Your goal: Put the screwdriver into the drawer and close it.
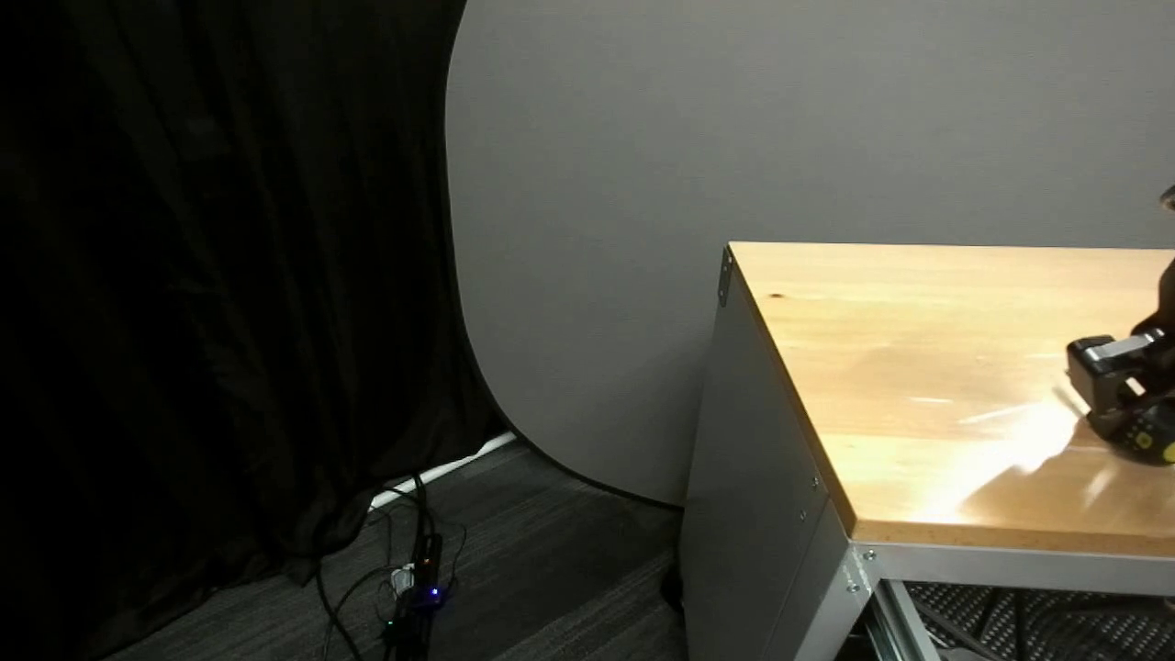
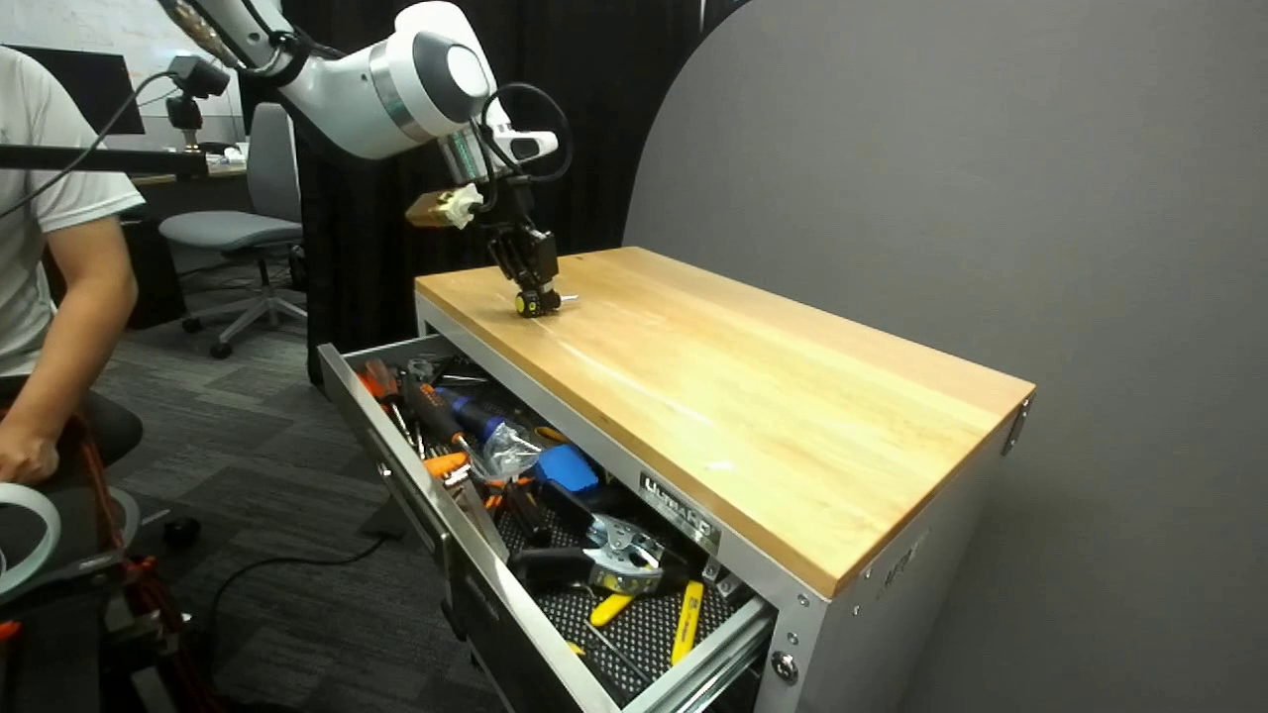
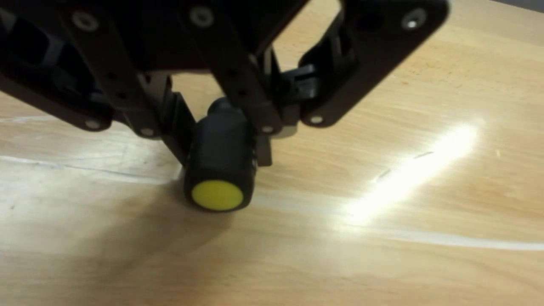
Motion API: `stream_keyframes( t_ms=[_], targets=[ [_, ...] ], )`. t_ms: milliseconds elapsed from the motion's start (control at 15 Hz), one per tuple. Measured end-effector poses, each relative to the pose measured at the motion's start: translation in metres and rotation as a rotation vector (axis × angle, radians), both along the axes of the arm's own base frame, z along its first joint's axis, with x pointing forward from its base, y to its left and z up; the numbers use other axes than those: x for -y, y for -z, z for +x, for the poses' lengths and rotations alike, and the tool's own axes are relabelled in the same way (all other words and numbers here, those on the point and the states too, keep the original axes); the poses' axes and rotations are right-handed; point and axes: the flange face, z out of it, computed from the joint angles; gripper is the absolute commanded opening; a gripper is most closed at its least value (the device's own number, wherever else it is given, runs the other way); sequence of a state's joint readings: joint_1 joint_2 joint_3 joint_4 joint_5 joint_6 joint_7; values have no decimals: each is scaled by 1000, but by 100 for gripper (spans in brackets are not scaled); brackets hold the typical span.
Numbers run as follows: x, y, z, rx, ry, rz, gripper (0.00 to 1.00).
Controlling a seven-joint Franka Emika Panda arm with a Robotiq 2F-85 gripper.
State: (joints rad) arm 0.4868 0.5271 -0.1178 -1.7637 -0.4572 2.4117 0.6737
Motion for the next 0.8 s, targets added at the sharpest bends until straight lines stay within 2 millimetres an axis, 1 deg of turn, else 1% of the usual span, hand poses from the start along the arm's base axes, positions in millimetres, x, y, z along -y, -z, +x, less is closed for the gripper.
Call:
stream_keyframes(
  t_ms=[200, 400, 600, 800],
  targets=[
    [14, -2, -1, -82, 56, -42, 16],
    [28, -5, -8, -170, 108, -36, 15],
    [43, -13, -21, -262, 143, 15, 16],
    [68, -21, -38, -349, 149, 125, 16]
  ],
)
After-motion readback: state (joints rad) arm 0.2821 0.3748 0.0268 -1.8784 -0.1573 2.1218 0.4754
